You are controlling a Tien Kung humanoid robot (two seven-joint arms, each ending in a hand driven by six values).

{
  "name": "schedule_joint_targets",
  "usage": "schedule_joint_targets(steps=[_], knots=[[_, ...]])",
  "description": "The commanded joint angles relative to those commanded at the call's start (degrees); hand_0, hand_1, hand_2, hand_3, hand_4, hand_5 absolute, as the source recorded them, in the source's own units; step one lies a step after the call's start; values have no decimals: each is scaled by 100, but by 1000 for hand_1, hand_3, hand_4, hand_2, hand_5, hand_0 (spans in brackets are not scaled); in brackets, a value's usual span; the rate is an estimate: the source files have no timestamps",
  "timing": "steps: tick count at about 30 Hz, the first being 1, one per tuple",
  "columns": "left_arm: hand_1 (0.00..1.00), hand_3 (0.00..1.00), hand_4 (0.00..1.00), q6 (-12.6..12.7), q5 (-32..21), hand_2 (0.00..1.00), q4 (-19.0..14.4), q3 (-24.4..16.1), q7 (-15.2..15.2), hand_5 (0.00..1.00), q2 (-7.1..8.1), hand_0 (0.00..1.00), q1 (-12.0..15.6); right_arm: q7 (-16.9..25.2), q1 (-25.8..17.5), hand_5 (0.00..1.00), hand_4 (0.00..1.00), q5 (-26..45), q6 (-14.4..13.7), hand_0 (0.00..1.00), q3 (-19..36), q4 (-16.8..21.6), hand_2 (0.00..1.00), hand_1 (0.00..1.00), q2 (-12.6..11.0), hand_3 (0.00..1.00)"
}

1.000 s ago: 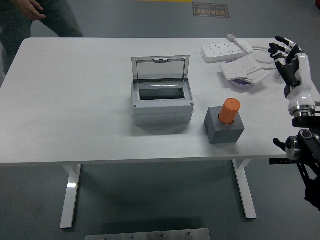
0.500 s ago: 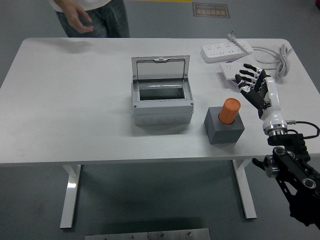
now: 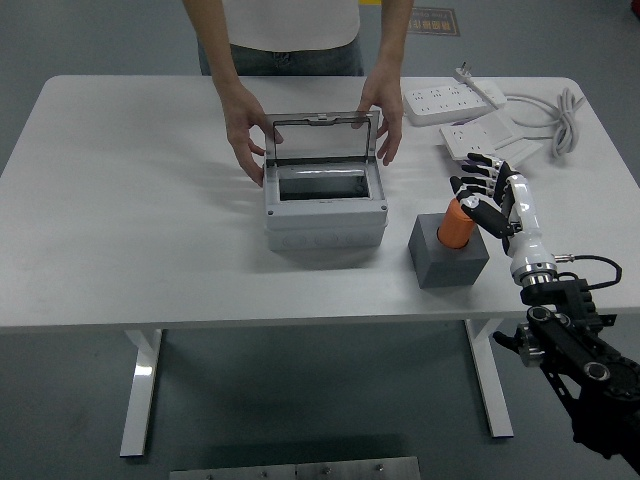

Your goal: Fetch the battery,place it into the box,close the lid of the box

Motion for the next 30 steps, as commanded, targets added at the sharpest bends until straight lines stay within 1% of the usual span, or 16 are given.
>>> schedule_joint_targets(steps=[7,9,10,15,16,21,22,27,28,30], knots=[[730,540,270,-6,0,616,2,3,-3,2,-3,541,-15,33,-23,316,801,140,-58,652,-368,1,686,658,-5,728],[730,540,270,-9,-1,616,4,7,-6,2,-3,541,-21,40,-25,316,801,167,-75,652,-441,-1,686,658,-8,728],[731,540,269,-11,-8,616,7,14,-11,2,-1,540,-25,39,-23,326,804,171,-84,651,-474,-8,669,645,-12,714],[731,540,269,-30,6,616,23,16,-42,2,16,540,-50,35,-19,326,804,199,-117,651,-616,-76,669,645,-33,714],[731,540,268,-32,8,617,25,16,-45,2,19,541,-51,35,-19,332,797,203,-127,608,-642,-88,637,617,-36,674],[731,540,268,-46,25,617,23,8,-40,2,27,541,-53,29,2,332,797,202,-207,608,-763,-113,637,617,-43,674],[731,539,259,-47,27,615,23,6,-40,2,28,537,-54,28,6,274,769,202,-226,585,-780,-113,609,595,-43,641],[731,539,259,-66,32,615,24,2,-42,2,14,537,-51,31,28,274,769,271,-334,585,-852,-101,609,595,-52,641],[731,539,255,-71,35,616,23,-1,-38,2,10,533,-49,37,32,130,669,305,-358,575,-864,-93,596,592,-55,624],[731,539,255,-79,43,616,22,-6,-35,2,5,533,-48,48,40,130,669,369,-395,575,-889,-83,596,592,-59,624]])
